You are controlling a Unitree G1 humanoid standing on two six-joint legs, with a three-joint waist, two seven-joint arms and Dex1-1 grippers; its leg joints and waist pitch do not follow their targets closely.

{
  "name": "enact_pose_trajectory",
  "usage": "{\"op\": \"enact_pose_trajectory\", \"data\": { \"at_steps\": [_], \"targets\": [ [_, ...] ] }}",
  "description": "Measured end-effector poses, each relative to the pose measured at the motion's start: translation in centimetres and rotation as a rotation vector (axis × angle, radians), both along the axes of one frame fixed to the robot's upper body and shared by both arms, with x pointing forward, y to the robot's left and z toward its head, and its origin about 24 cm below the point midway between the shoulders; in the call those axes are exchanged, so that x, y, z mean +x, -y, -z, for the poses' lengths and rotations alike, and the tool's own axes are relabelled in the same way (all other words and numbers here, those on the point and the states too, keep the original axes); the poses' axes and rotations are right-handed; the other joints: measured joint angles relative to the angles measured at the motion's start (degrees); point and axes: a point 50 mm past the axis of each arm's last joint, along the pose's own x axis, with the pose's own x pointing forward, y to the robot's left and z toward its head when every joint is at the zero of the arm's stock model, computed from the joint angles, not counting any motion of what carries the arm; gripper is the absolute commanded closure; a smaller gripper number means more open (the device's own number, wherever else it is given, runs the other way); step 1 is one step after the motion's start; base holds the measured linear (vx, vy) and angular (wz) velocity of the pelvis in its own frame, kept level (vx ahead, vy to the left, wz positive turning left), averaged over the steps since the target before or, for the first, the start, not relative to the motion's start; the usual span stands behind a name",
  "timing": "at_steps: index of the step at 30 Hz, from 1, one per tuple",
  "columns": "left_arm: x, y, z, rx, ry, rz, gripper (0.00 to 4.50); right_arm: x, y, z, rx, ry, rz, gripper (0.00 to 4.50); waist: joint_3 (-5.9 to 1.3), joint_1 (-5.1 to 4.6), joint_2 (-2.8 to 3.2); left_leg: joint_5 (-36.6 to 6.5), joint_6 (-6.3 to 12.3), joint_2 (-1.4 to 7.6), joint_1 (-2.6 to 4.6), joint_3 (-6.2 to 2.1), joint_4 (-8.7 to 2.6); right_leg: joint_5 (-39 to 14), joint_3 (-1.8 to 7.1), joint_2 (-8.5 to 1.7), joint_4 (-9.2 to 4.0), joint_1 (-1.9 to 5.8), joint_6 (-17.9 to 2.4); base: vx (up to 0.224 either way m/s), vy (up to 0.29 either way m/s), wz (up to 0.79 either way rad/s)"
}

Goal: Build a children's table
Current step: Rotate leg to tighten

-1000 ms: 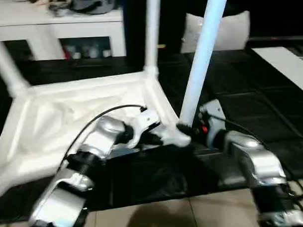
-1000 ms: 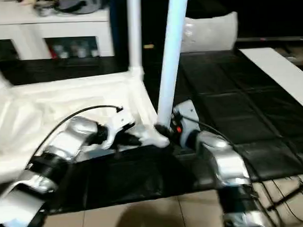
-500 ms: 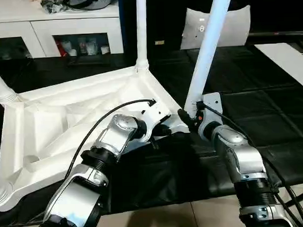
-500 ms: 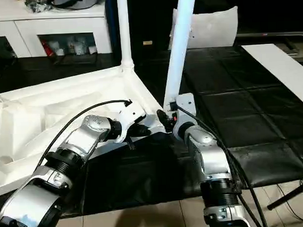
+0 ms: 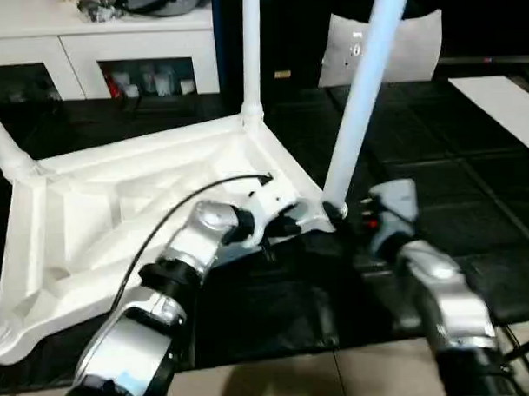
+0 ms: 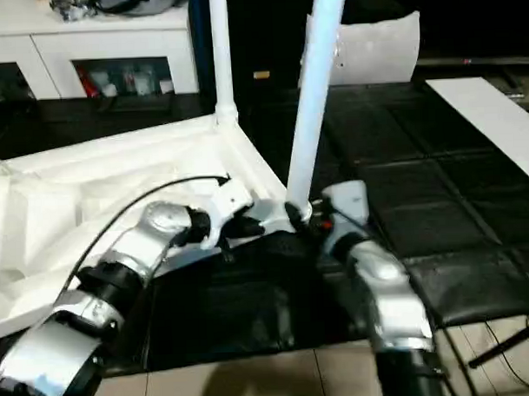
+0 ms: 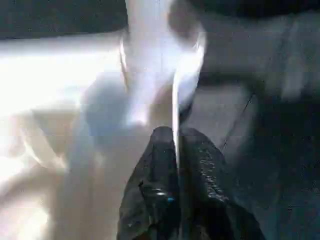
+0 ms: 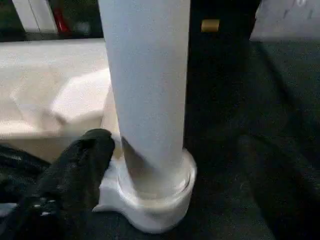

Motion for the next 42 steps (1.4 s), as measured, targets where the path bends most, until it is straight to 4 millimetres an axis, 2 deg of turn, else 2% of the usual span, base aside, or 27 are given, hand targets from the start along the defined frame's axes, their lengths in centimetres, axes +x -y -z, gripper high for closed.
{"op": "enact_pose_trajectory", "data": {
  "at_steps": [3, 7, 10, 13, 15, 19, 21, 24, 29, 34, 42],
  "targets": [
    [-0.4, -0.6, -1.7, -0.056, 0.061, 0.024, 3.68, -1.6, -1.5, -0.7, 0.016, 0.048, -0.101, 0.0, -0.02, 0.08, 0.02, 0.0, 0.0, 0.05, 0.06, 0.03, -0.11, -0.05, 0.02, 0.05, 0.01, 0.13, 0.02, 0.0, 0.0, 0.0],
    [-1.5, -3.5, -0.6, -0.013, -0.007, -0.058, 3.68, -2.3, -3.6, -1.4, 0.041, 0.084, -0.193, 0.0, -0.02, -0.44, 0.02, 0.02, -0.05, 0.05, 0.13, 0.02, -0.1, -0.07, 0.01, 0.06, 0.03, 0.12, 0.06, 0.0, 0.0, 0.0],
    [-2.1, -6.0, -0.2, 0.026, -0.051, -0.129, 3.68, -2.4, -4.0, -1.8, 0.041, 0.099, -0.208, 0.0, 0.02, -0.47, -0.08, 0.04, -0.08, 0.03, 0.17, -0.01, 0.0, -0.07, 0.03, 0.06, 0.0, 0.13, 0.07, 0.0, 0.0, 0.0],
    [-3.1, -8.5, -1.0, 0.081, -0.04, -0.151, 3.68, -2.4, -4.9, -1.9, 0.04, 0.101, -0.249, 0.0, 0.08, -0.58, -0.29, 0.03, -0.08, 0.0, 0.13, -0.02, 0.05, -0.08, 0.13, 0.05, -0.01, 0.13, 0.08, 0.0, 0.0, 0.0],
    [-4.8, -10.8, -1.4, 0.148, -0.051, -0.145, 3.68, -2.3, -5.9, -2.2, 0.028, 0.112, -0.303, 0.0, 0.1, -1.16, -0.49, 0.02, -0.12, 0.0, 0.11, 0.0, 0.01, -0.08, 0.22, 0.08, 0.03, 0.14, 0.09, 0.0, 0.0, 0.0],
    [-7.4, -13.2, -2.0, 0.23, -0.095, -0.154, 3.68, -0.6, -6.9, -2.2, -0.033, 0.101, -0.308, 0.0, 0.08, -1.6, -0.82, 0.04, -0.16, -0.03, 0.19, 0.02, -0.01, -0.08, 0.4, 0.15, 0.09, 0.02, 0.09, 0.0, 0.0, 0.0],
    [-8.9, -13.5, -2.4, 0.238, -0.138, -0.15, 3.68, 0.7, -7.3, -2.0, -0.058, 0.069, -0.293, 0.0, 0.06, -1.37, -0.88, 0.04, -0.17, -0.06, 0.24, 0.05, 0.0, -0.08, 0.56, 0.18, 0.16, 0.03, 0.09, 0.0, 0.0, 0.0],
    [-10.8, -12.3, -2.5, 0.193, -0.218, -0.098, 3.68, 2.2, -7.6, -1.9, -0.072, 0.023, -0.266, 0.0, 0.05, -0.64, -0.9, 0.04, -0.17, -0.17, 0.23, 0.06, -0.01, -0.08, 0.92, 0.28, 0.2, 0.04, 0.08, 0.0, 0.0, 0.0],
    [-12.8, -11.6, -0.5, 0.2, -0.373, -0.074, 3.68, 3.6, -7.6, -1.5, -0.091, -0.019, -0.233, 0.0, 0.05, -0.77, -0.95, 0.04, -0.17, -0.14, 0.23, 0.06, 0.01, -0.08, 1.13, 0.46, 0.22, 0.04, 0.09, 0.0, 0.0, 0.0],
    [-12.6, -12.0, 0.8, 0.267, -0.385, -0.192, 3.68, 5.0, -6.8, -1.7, -0.075, -0.036, -0.107, 0.0, 0.05, -0.56, -0.98, 0.06, -0.19, -0.15, 0.26, 0.03, 0.06, -0.08, 1.19, 0.48, 0.26, 0.1, 0.1, 0.0, 0.0, 0.0],
    [-10.8, -12.4, 1.3, 0.302, -0.279, -0.32, 3.68, 6.0, -2.4, -1.4, -0.083, -0.016, 0.107, 0.0, 0.03, -0.18, -1.0, 0.06, -0.18, -0.25, 0.35, 0.02, 0.14, -0.11, 1.32, 0.46, 0.14, 0.41, 0.13, 0.0, 0.0, 0.0]
  ]
}}
